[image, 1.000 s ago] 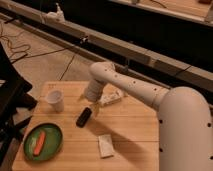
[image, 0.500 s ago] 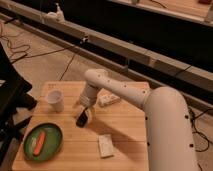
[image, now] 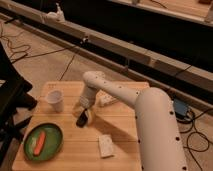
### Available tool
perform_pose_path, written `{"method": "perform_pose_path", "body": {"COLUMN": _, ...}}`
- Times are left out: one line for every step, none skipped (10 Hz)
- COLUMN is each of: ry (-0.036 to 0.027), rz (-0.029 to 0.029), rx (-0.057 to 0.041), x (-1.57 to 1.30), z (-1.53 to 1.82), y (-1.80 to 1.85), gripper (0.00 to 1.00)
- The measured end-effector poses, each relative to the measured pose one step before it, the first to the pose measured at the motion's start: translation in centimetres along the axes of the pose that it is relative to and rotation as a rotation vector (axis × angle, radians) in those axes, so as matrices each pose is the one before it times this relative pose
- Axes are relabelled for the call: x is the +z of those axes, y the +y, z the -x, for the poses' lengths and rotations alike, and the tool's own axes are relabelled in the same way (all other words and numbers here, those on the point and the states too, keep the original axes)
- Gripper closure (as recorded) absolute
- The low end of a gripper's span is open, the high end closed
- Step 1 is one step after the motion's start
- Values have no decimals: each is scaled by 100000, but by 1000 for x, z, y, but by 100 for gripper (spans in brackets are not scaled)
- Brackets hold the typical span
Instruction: Place the eraser in the ceramic cup
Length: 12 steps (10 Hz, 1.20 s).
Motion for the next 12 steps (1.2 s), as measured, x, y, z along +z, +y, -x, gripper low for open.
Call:
{"method": "perform_pose_path", "body": {"ry": -838, "rz": -496, "rx": 790, "x": 150, "z": -381, "y": -197, "gripper": 41}}
{"method": "perform_pose_path", "body": {"ry": -621, "rz": -493, "rx": 453, "x": 18, "z": -177, "y": -162, "gripper": 51}}
{"method": "perform_pose_path", "body": {"ry": -502, "rz": -358, "rx": 395, "x": 28, "z": -133, "y": -80, "gripper": 59}}
{"method": "perform_pose_path", "body": {"ry": -565, "rz": -735, "rx": 476, "x": -144, "z": -167, "y": -131, "gripper": 71}}
{"method": "perform_pose_path", "body": {"ry": -198, "rz": -968, "rx": 111, "x": -285, "z": -129, "y": -165, "gripper": 81}}
{"method": "perform_pose_path", "body": {"ry": 309, "rz": -1373, "rx": -50, "x": -549, "z": -70, "y": -294, "gripper": 89}}
{"method": "perform_pose_path", "body": {"ry": 665, "rz": -2481, "rx": -94, "x": -1111, "z": -60, "y": -546, "gripper": 98}}
{"method": "perform_pose_path", "body": {"ry": 1131, "rz": -2593, "rx": -37, "x": -1416, "z": -88, "y": -585, "gripper": 100}}
{"method": "perform_pose_path", "body": {"ry": 2129, "rz": -2813, "rx": -91, "x": -1934, "z": -180, "y": -731, "gripper": 100}}
{"method": "perform_pose_path", "body": {"ry": 2018, "rz": -2867, "rx": -25, "x": -1892, "z": -191, "y": -777, "gripper": 100}}
{"method": "perform_pose_path", "body": {"ry": 1804, "rz": -2854, "rx": 99, "x": -1708, "z": -247, "y": -766, "gripper": 100}}
{"method": "perform_pose_path", "body": {"ry": 2455, "rz": -4427, "rx": -296, "x": -2570, "z": -252, "y": -1248, "gripper": 100}}
